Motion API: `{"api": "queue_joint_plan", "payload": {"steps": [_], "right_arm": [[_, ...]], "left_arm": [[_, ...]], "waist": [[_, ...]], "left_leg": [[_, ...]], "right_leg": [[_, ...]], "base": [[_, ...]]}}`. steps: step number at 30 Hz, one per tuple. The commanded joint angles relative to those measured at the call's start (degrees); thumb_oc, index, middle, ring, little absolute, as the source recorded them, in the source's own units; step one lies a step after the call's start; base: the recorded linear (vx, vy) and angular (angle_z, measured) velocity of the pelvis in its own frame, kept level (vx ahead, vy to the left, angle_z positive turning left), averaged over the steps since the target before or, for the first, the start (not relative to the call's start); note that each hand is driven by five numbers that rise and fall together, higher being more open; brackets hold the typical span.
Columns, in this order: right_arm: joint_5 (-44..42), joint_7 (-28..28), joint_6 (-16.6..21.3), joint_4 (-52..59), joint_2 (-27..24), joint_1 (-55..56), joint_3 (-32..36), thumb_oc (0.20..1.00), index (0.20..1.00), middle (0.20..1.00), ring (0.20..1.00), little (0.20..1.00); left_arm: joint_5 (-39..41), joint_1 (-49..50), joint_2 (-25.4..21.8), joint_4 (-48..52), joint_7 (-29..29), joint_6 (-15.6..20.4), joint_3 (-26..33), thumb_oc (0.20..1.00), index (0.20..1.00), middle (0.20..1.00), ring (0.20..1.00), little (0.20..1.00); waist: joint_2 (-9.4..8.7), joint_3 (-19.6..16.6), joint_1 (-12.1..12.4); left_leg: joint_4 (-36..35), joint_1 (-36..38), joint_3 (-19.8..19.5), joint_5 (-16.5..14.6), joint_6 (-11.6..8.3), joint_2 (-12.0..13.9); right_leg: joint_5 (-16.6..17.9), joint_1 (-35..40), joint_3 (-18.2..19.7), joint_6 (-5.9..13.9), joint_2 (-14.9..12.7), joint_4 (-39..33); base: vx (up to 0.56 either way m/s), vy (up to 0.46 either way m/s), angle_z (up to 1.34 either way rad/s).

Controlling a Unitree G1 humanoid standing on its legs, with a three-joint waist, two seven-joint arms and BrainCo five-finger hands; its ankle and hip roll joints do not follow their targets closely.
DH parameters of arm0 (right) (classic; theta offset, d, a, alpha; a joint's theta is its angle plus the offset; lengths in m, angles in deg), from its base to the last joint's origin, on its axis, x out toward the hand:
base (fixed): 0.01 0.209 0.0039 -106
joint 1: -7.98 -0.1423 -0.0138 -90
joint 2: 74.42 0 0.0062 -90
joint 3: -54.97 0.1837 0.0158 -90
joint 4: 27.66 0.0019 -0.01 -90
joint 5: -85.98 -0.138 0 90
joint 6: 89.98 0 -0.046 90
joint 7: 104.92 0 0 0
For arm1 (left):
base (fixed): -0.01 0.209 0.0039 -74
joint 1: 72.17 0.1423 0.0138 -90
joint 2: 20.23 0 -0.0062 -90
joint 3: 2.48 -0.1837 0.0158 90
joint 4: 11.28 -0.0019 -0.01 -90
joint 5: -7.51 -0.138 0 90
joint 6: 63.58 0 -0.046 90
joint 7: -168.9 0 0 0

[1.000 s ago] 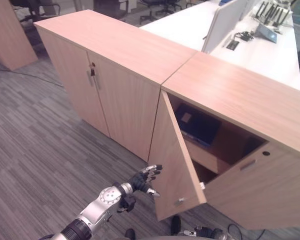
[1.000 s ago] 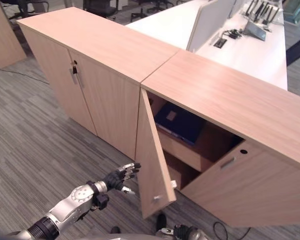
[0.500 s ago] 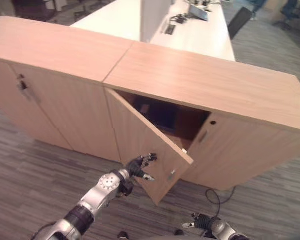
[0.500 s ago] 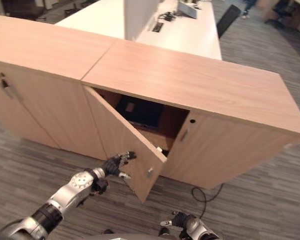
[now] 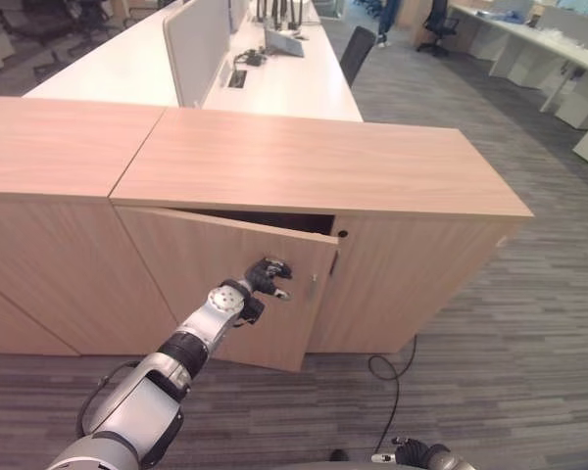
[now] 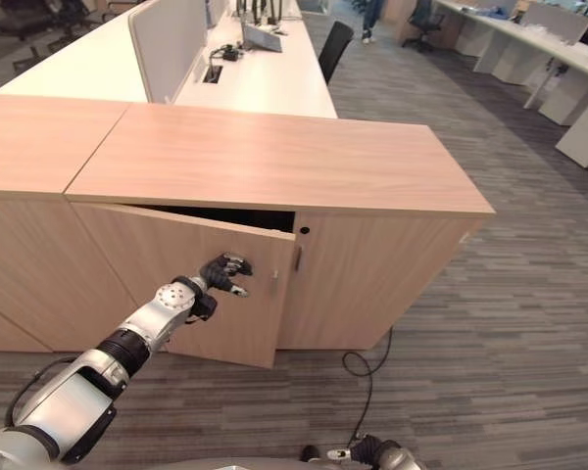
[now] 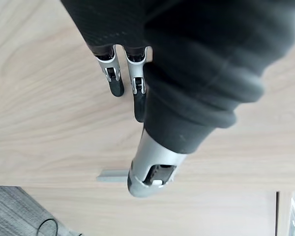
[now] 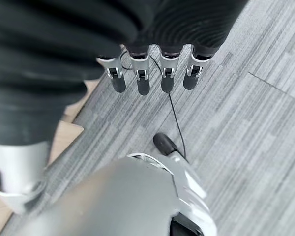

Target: Put the empty folder in the office cabinet

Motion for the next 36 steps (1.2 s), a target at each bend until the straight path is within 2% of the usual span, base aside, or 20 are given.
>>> {"api": "queue_joint_plan", "payload": {"steps": [1,2,3,4,5,7,8,9,10,12,15,17,18,22,25,26,30,33,34,36], "right_arm": [[-2.7,-1.2,1.3,-2.3,-1.8,-4.0,-1.8,1.000,1.000,1.000,1.000,1.000],[-3.8,-1.5,1.3,-2.9,-2.4,-3.8,-1.6,1.000,1.000,1.000,1.000,1.000],[-4.3,-1.7,1.3,-3.1,-2.8,-3.7,-1.3,1.000,1.000,1.000,1.000,1.000],[-4.3,-1.7,1.3,-3.1,-2.8,-3.8,-1.3,1.000,1.000,1.000,1.000,1.000],[-4.6,-1.7,1.3,-3.3,-3.1,-3.7,-1.1,1.000,1.000,1.000,1.000,1.000],[-5.1,-2.3,1.3,-4.0,-3.7,-3.6,-0.2,1.000,1.000,1.000,1.000,1.000],[-5.0,-2.2,1.3,-4.1,-3.8,-3.4,-0.1,1.000,1.000,1.000,1.000,1.000],[-5.2,-2.2,1.4,-4.1,-4.0,-3.5,0.1,1.000,1.000,1.000,1.000,1.000],[-5.2,-2.2,1.4,-4.1,-4.0,-3.5,0.0,1.000,1.000,1.000,1.000,1.000],[-5.3,-2.4,1.4,-3.9,-4.4,-4.0,0.0,1.000,1.000,1.000,1.000,1.000],[-5.1,-1.9,1.5,-4.0,-4.5,-1.9,0.3,1.000,1.000,1.000,1.000,1.000],[-5.2,-1.9,1.5,-4.2,-4.4,-1.6,0.6,1.000,1.000,1.000,1.000,1.000],[-6.4,-1.7,1.5,-4.3,-3.6,-1.5,1.5,1.000,1.000,1.000,1.000,1.000],[-5.9,-1.4,1.6,-3.4,-3.1,0.1,1.2,1.000,1.000,1.000,1.000,1.000],[-5.7,-1.3,1.8,-3.2,-3.3,0.8,1.3,1.000,1.000,1.000,1.000,1.000],[-5.8,-1.5,2.1,-3.0,-2.8,1.2,1.6,1.000,1.000,1.000,1.000,1.000],[-5.3,-1.8,2.6,-2.9,-2.3,1.3,1.5,1.000,1.000,1.000,1.000,1.000],[-4.6,-1.4,2.8,-4.0,-2.2,1.0,2.1,1.000,1.000,1.000,1.000,1.000],[-4.6,-1.3,2.7,-4.9,-1.7,0.1,2.9,1.000,1.000,1.000,1.000,1.000],[-4.6,-1.3,2.7,-5.3,-1.5,-0.2,3.2,1.000,1.000,1.000,1.000,1.000]], "left_arm": [[3.4,-11.1,0.0,-4.0,3.0,4.4,5.6,1.000,1.000,1.000,1.000,1.000],[4.6,-12.7,-1.2,-6.9,3.9,4.5,7.0,1.000,1.000,1.000,1.000,1.000],[5.4,-13.7,-1.8,-8.0,4.3,4.5,7.7,1.000,1.000,1.000,1.000,1.000],[5.4,-13.8,-1.8,-8.0,4.3,4.6,7.7,1.000,1.000,1.000,1.000,1.000],[6.3,-14.7,-2.3,-9.5,4.8,4.8,8.3,1.000,1.000,1.000,1.000,1.000],[8.9,-16.0,-3.3,-11.2,6.2,5.4,10.0,1.000,1.000,1.000,1.000,1.000],[10.0,-16.2,-3.9,-11.6,6.7,5.6,10.9,1.000,1.000,1.000,1.000,1.000],[12.9,-16.9,-5.5,-12.3,7.7,6.4,13.0,1.000,1.000,1.000,1.000,1.000],[12.9,-16.9,-5.5,-12.3,7.7,6.4,13.0,1.000,1.000,1.000,1.000,1.000],[17.0,-17.6,-7.2,-14.9,8.8,6.9,15.9,1.000,1.000,1.000,1.000,1.000],[19.9,-18.4,-8.8,-17.4,8.8,6.8,18.9,1.000,1.000,1.000,1.000,1.000],[20.2,-18.4,-9.4,-18.3,8.8,6.7,19.3,1.000,1.000,1.000,1.000,1.000],[21.7,-18.7,-11.3,-20.4,9.6,6.9,21.5,1.000,1.000,1.000,1.000,1.000],[21.3,-17.1,-13.1,-21.7,10.7,7.4,24.4,1.000,1.000,1.000,1.000,1.000],[19.8,-15.0,-14.3,-20.4,11.3,8.1,25.6,1.000,1.000,1.000,1.000,1.000],[17.9,-10.2,-14.1,-16.4,12.3,9.7,27.3,1.000,1.000,1.000,1.000,1.000],[17.3,0.1,-12.2,-10.1,12.4,12.3,31.0,1.000,1.000,1.000,1.000,1.000],[22.0,10.0,-9.3,-8.5,7.5,12.8,34.7,1.000,1.000,1.000,1.000,1.000],[24.6,15.0,-6.1,-7.4,4.8,12.8,36.4,1.000,1.000,1.000,1.000,1.000],[24.9,17.3,-4.3,-7.7,3.9,12.4,36.6,1.000,1.000,1.000,1.000,1.000]], "waist": [[0.43,1.3,0.7],[-0.47,2.7,1.0],[-0.74,3.4,1.4],[-0.67,3.5,1.4],[-0.72,4.1,1.8],[-0.78,5.2,2.7],[-0.86,5.4,3.0],[-1.48,5.8,3.9],[-1.50,5.8,3.9],[-0.97,6.0,4.4],[0.18,5.0,3.7],[0.49,4.2,3.5],[1.62,2.4,2.8],[2.28,0.8,2.4],[2.22,0.3,2.5],[1.89,0.2,2.9],[1.37,0.2,3.5],[1.00,-0.2,4.3],[0.67,-0.3,5.0],[0.60,-0.4,5.3]], "left_leg": [[10.6,-2.9,-5.1,-7.9,0.14,2.5],[20.2,-6.1,-5.7,-8.1,-0.03,4.7],[24.7,-7.7,-6.2,-7.3,-0.10,5.9],[25.1,-7.9,-6.4,-7.5,-0.19,6.1],[28.7,-9.6,-7.2,-5.5,-0.61,6.7],[30.0,-13.8,-10.3,-4.3,0.06,4.8],[29.3,-15.3,-11.5,-4.9,0.39,3.5],[25.2,-18.1,-14.6,-4.4,1.67,-1.0],[25.1,-18.0,-14.6,-4.4,1.69,-1.1],[21.0,-18.4,-17.5,-2.8,1.24,-3.5],[12.6,-12.8,-18.3,-2.4,1.38,-4.4],[10.8,-11.5,-18.5,-2.4,1.47,-4.8],[5.6,-8.6,-18.7,-1.7,1.68,-5.8],[-0.2,-5.8,-18.7,-0.1,1.81,-6.5],[-0.7,-5.6,-18.5,-0.1,1.76,-6.5],[-0.7,-5.6,-18.6,-0.1,1.82,-6.7],[-0.7,-5.4,-18.6,-0.4,2.04,-6.9],[-0.7,-5.3,-18.5,-0.8,2.20,-6.9],[-0.7,-5.2,-18.6,-1.0,2.35,-7.0],[-0.7,-5.2,-18.6,-1.0,2.45,-7.0]], "right_leg": [[-6.3,1.3,0.2,-0.01,4.7,0.1],[-7.0,2.4,0.9,-1.36,5.2,0.1],[-7.3,3.1,1.0,-2.03,5.4,0.1],[-7.3,3.1,1.0,-2.10,5.6,0.1],[-7.6,3.7,0.9,-2.63,5.9,0.1],[-8.0,4.2,1.3,-2.83,5.7,0.1],[-7.9,4.3,1.6,-2.72,5.5,0.1],[-6.7,3.8,2.4,-2.55,4.3,0.1],[-6.8,3.8,2.4,-2.53,4.2,0.1],[-6.5,3.8,3.3,-2.18,4.5,0.1],[-5.9,4.0,4.1,-1.48,5.1,0.2],[-5.9,3.8,3.9,-1.25,5.0,0.1],[-5.6,3.0,3.7,-0.60,4.5,0.2],[-5.8,2.6,3.7,-0.07,4.5,0.1],[-5.9,2.4,3.6,0.16,4.3,0.1],[-6.0,2.5,3.5,0.30,4.1,0.1],[-6.0,2.6,3.6,0.41,3.9,0.1],[-6.0,2.8,3.6,0.56,3.6,0.1],[-6.0,2.9,3.7,0.63,3.5,0.1],[-6.0,2.8,3.7,0.65,3.5,0.1]], "base": [[0.02,-0.248,-0.10],[0.00,-0.243,-0.17],[0.00,-0.198,-0.39],[-0.01,-0.107,-0.52],[-0.03,-0.063,-0.51],[-0.04,-0.029,-0.18],[-0.08,0.083,-0.05],[-0.06,0.081,-0.04],[-0.06,0.094,-0.33],[0.00,0.074,-0.42],[0.03,0.108,-0.48],[0.07,0.135,-0.33],[0.06,0.133,-0.10],[0.03,0.110,0.07],[0.01,0.058,0.00],[-0.01,0.042,0.03],[0.00,0.029,-0.03],[0.01,0.035,-0.03],[0.03,0.031,-0.02],[0.01,0.010,0.02]]}}
